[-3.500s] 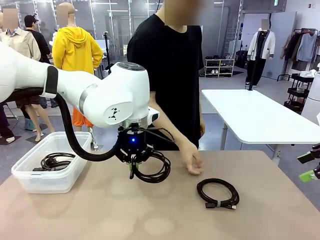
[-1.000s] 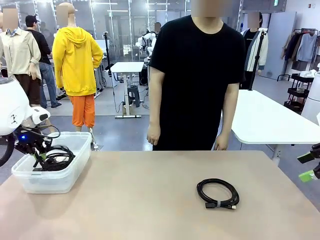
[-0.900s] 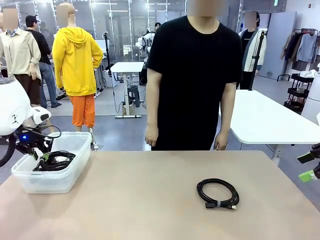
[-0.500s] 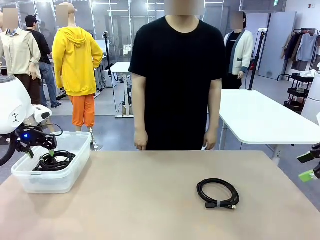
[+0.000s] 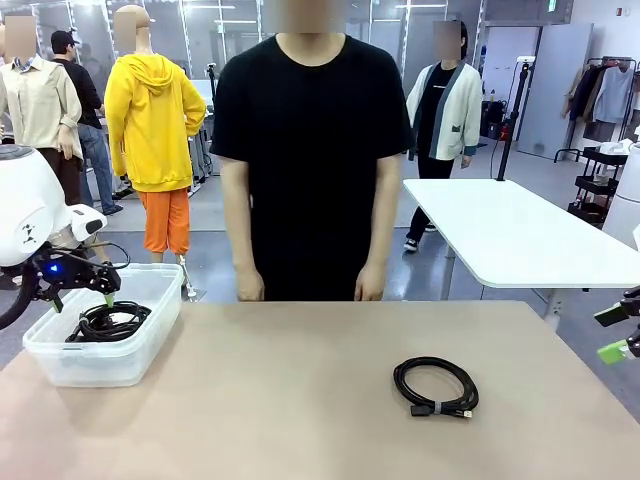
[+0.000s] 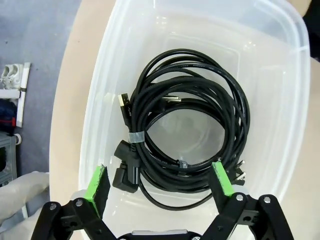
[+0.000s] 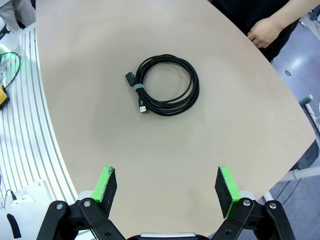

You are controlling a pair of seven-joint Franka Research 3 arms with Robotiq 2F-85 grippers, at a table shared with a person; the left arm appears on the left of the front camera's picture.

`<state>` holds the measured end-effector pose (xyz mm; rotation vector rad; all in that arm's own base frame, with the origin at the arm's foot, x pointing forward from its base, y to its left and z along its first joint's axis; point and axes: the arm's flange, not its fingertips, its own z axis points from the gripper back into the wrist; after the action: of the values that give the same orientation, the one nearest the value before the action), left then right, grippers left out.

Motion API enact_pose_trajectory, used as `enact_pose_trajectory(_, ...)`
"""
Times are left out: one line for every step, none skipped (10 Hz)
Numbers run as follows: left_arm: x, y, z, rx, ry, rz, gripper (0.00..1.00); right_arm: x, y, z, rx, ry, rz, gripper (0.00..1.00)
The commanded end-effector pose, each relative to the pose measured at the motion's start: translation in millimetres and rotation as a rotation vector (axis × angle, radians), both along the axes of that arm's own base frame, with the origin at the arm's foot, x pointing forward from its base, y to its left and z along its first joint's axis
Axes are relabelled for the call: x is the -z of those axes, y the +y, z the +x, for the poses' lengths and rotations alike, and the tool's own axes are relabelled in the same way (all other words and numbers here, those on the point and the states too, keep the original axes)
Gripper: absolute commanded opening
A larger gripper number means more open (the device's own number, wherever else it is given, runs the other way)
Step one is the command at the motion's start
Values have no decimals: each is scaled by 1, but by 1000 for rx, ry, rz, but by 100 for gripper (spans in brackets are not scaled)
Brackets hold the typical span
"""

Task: Organize and store the cables.
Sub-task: Place the USB Extension Cable into the Organizing box.

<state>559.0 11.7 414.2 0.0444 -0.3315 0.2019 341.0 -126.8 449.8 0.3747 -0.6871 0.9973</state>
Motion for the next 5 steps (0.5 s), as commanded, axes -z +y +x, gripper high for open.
enact_pose_trajectory(3,5,8,7,3,2,100,0,-1,1,-6,-11,10,100)
enact_pose_trajectory(3,5,8,7,3,2,100,0,-1,1,-6,-11,10,100)
enact_pose_trajectory(3,5,8,7,3,2,100,0,-1,1,-6,-11,10,100)
enact_pose_trajectory(3,5,8,7,3,2,100,0,-1,1,-6,-11,10,100)
enact_pose_trajectory(3,5,8,7,3,2,100,0,-1,1,-6,-11,10,100)
